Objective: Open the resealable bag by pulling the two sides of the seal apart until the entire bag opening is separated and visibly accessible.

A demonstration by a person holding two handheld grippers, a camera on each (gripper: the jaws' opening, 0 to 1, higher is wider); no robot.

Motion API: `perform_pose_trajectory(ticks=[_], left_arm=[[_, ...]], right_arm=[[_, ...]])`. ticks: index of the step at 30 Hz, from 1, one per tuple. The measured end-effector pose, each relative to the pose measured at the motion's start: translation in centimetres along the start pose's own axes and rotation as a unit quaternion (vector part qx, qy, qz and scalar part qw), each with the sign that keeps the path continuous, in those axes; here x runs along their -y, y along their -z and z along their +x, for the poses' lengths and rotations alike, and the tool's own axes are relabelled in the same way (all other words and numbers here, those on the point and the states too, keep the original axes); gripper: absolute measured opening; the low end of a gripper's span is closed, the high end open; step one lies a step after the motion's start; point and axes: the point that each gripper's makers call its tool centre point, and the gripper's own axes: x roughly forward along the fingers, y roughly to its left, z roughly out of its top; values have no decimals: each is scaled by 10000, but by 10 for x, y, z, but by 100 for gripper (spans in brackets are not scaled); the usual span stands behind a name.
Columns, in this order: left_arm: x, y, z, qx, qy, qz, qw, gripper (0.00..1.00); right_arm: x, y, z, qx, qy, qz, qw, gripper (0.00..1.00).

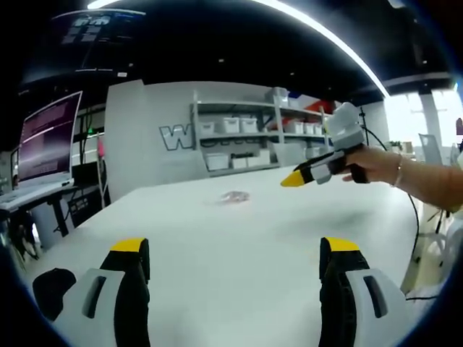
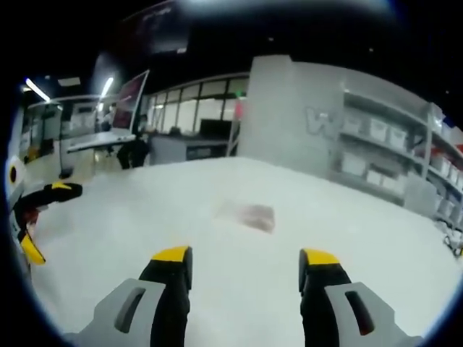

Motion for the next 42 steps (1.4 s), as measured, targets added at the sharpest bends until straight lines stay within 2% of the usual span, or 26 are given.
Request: perform_pose_trajectory(ticks=[22, 23, 32, 42], left_arm=[[-4, 1, -2, -3, -29, -19, 10000, 95], [-4, 1, -2, -3, -32, -21, 10000, 95], [-1, 4, 2, -98, 45, -21, 9999, 95], [0, 3, 7, -134, 80, -30, 9999, 95]], right_arm=[[2, 4, 23, -138, -51, 79, 9999, 56], [-2, 5, 17, -129, -47, 100, 9999, 56], [0, 1, 22, -91, -50, 167, 9998, 55], [-5, 7, 25, -140, -88, 203, 9997, 53]])
